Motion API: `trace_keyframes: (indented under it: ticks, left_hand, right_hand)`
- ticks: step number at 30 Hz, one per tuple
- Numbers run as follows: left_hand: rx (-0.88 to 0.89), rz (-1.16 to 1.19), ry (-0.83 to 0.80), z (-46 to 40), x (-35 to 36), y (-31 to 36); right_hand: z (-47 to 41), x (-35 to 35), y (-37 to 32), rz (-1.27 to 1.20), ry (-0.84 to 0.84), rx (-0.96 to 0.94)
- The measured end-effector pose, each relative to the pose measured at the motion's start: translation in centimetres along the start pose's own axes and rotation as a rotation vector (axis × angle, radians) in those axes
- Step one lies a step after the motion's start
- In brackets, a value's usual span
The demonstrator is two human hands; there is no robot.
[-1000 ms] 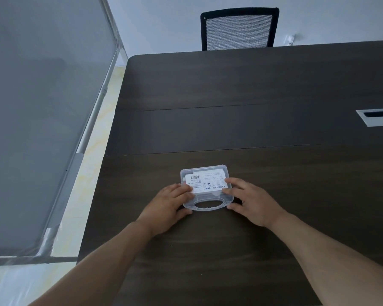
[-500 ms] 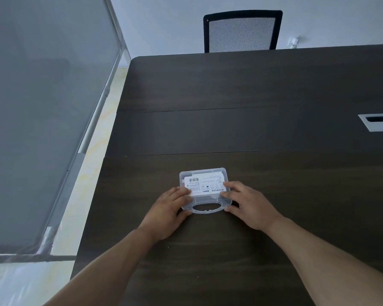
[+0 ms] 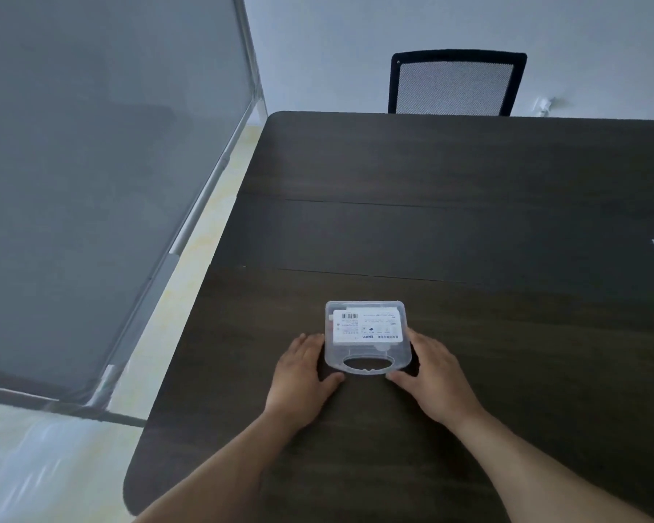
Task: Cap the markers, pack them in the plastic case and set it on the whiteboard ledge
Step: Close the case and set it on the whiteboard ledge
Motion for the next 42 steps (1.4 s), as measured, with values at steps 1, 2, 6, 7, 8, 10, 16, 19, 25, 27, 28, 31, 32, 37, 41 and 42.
trace_keyframes:
  ticks: [1, 2, 6, 7, 8, 10, 16, 19, 25, 27, 28, 31, 32, 37, 41, 42]
  left_hand:
    - [-0.026, 0.053, 0.033, 0.1, -0.2, 0.1]
    - [-0.058, 0.108, 0.061, 0.1, -0.6, 0.1]
    - [-0.187, 0.314, 0.109, 0.8, -2.6, -0.6]
    - [-0.193, 0.359, 0.130, 1.0, -3.6, -0.9]
    - [-0.193, 0.393, 0.146, 1.1, -4.3, -0.9]
    - [-0.219, 0.443, 0.204, 1.6, -7.1, -1.8]
    - [-0.298, 0.497, 0.357, 2.4, -14.2, -4.7]
    - [-0.354, 0.495, 0.442, 3.7, -17.5, -6.5]
    - [-0.511, 0.588, 0.615, 5.9, -21.6, -12.3]
    - [-0.555, 0.623, 0.666, 7.0, -22.2, -14.1]
    - [-0.578, 0.635, 0.693, 7.6, -22.4, -14.9]
    - [-0.638, 0.647, 0.741, 9.0, -22.4, -17.1]
    - [-0.657, 0.662, 0.745, 9.4, -22.1, -17.8]
    - [-0.738, 0.768, 0.726, 10.7, -20.4, -20.4]
    - [-0.763, 0.817, 0.701, 10.7, -18.9, -22.2]
    - [-0.762, 0.833, 0.703, 10.5, -18.7, -22.5]
  right_hand:
    - [-0.1, 0.0, -0.4, -0.055, -0.006, 0.003]
    - [-0.2, -0.1, -0.7, -0.114, -0.009, 0.008]
    - [-1.0, -0.8, -3.1, -0.315, -0.043, -0.013]
    - [-1.4, -1.0, -4.1, -0.348, -0.051, -0.032]
    - [-1.8, -1.2, -4.8, -0.371, -0.056, -0.044]
    - [-2.7, -1.3, -8.4, -0.409, -0.079, -0.099]
    - [-5.5, -1.3, -18.6, -0.527, -0.105, -0.226]
    - [-7.0, -0.2, -23.5, -0.523, -0.119, -0.282]
    - [-8.6, 4.3, -33.4, -0.427, -0.205, -0.404]
    - [-9.1, 6.1, -35.9, -0.376, -0.227, -0.450]
    - [-9.4, 7.2, -37.0, -0.358, -0.242, -0.467]
    - [-9.9, 10.6, -39.8, -0.276, -0.315, -0.490]
    - [-10.0, 11.6, -40.6, -0.233, -0.337, -0.505]
    - [-10.8, 16.0, -42.6, -0.175, -0.404, -0.555]
    - [-11.6, 19.0, -43.2, -0.132, -0.429, -0.590]
    - [-11.8, 19.6, -43.3, -0.123, -0.437, -0.601]
Point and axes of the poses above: each hand's wrist, its own z-axis away from the middle knuckle, its own x-axis out of the palm, y = z × x, the point moved 5 cm from there along -z, towards the middle knuckle, and after that the axes turned 9 degrees about x, right-handed, at the moved point
